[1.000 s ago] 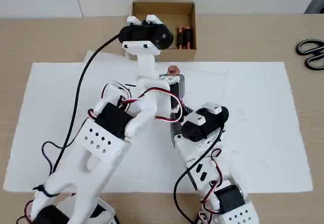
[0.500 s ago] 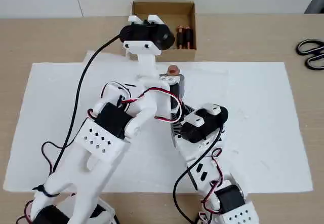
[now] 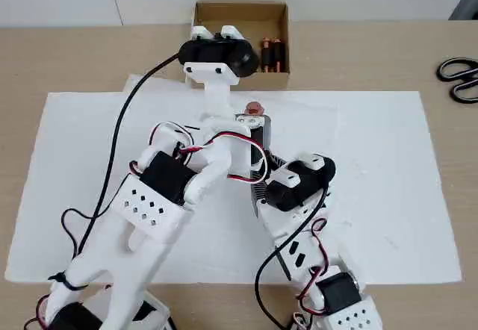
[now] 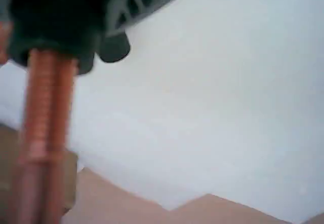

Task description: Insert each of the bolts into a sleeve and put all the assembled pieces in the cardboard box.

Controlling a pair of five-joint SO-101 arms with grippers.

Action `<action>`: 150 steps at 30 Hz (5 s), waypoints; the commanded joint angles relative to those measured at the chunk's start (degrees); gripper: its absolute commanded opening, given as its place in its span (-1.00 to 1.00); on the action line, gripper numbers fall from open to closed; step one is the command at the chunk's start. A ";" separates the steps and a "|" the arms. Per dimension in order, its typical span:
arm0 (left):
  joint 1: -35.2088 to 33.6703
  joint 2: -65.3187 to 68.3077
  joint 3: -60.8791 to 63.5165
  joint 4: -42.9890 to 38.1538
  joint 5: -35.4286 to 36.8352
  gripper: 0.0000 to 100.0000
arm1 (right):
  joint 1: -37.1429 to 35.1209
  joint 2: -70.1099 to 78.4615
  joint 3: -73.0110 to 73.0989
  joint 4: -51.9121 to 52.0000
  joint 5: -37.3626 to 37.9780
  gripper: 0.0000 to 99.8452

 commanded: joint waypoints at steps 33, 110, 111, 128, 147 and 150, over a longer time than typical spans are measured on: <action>1.76 3.25 -2.33 5.36 0.70 -0.62 | -0.04 -1.45 -1.58 -1.54 0.53 -0.99; -47.91 3.52 -5.14 33.76 -25.49 -0.21 | 8.31 143.52 -141.80 3.74 1.76 -0.99; -47.91 3.43 -5.14 33.76 -25.49 -0.21 | 8.31 145.71 -144.09 3.38 1.76 -0.99; -47.65 3.60 -5.14 33.67 -25.58 -0.21 | 8.57 170.77 -167.91 1.98 2.11 -0.95; -47.56 3.25 -5.49 31.03 -25.67 -0.21 | 10.33 173.67 -181.27 2.95 2.29 -0.55; -47.56 3.25 -7.69 30.95 -25.67 -0.21 | 11.12 173.67 -192.44 11.74 4.22 -0.55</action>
